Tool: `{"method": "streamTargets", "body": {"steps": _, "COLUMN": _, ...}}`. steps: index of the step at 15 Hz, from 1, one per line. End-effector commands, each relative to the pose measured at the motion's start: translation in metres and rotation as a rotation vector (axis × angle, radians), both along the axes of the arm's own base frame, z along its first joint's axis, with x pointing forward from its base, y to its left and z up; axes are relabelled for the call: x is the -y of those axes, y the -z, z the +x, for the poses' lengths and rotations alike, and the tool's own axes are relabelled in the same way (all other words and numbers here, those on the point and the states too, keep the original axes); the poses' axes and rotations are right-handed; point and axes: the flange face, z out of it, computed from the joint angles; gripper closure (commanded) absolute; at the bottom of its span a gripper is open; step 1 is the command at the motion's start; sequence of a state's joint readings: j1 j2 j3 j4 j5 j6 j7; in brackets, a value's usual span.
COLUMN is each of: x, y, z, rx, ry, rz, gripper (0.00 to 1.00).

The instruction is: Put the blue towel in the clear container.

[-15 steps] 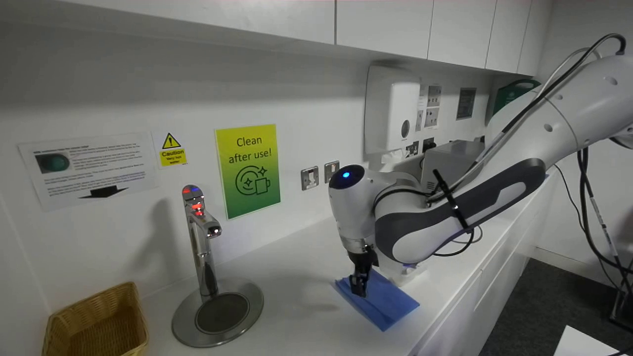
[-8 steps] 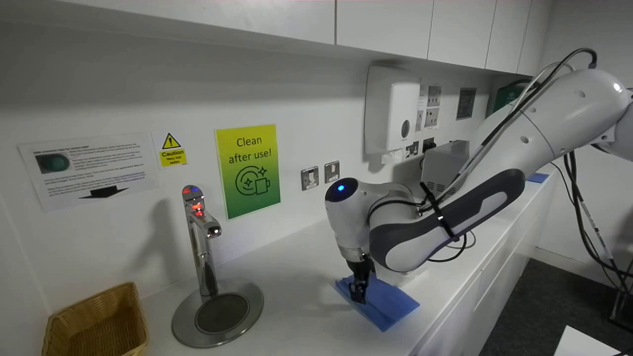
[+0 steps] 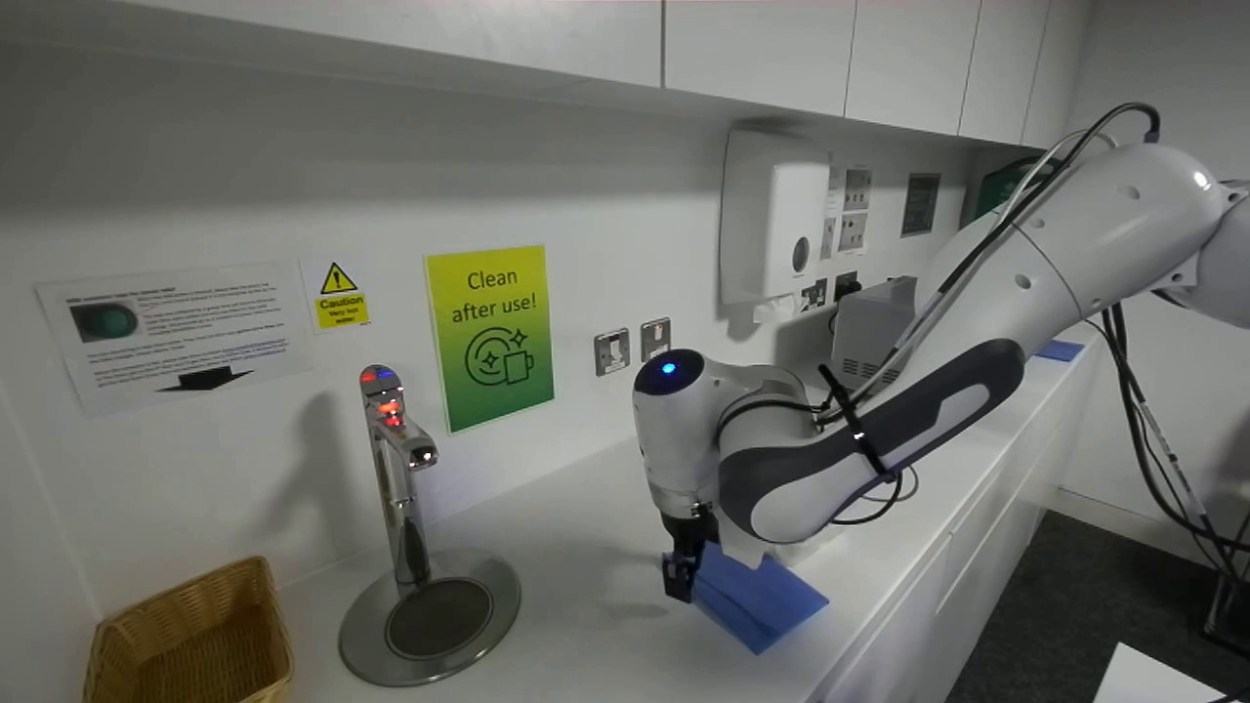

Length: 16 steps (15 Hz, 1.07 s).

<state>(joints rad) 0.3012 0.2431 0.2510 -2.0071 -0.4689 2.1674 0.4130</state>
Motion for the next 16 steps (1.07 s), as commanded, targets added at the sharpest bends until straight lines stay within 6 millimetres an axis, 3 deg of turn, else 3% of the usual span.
{"method": "streamTargets", "body": {"steps": 1, "x": -0.008, "y": -0.011, "z": 0.001, "rx": 0.029, "ry": -0.015, "rz": 0.022, "gripper": 0.0}}
{"method": "streamTargets", "body": {"steps": 9, "x": -0.013, "y": 0.009, "z": -0.008, "rx": -0.008, "ry": -0.018, "rz": 0.016, "gripper": 0.0}}
{"method": "streamTargets", "body": {"steps": 16, "x": 0.004, "y": 0.015, "z": -0.008, "rx": -0.023, "ry": 0.01, "rz": 0.014, "gripper": 0.0}}
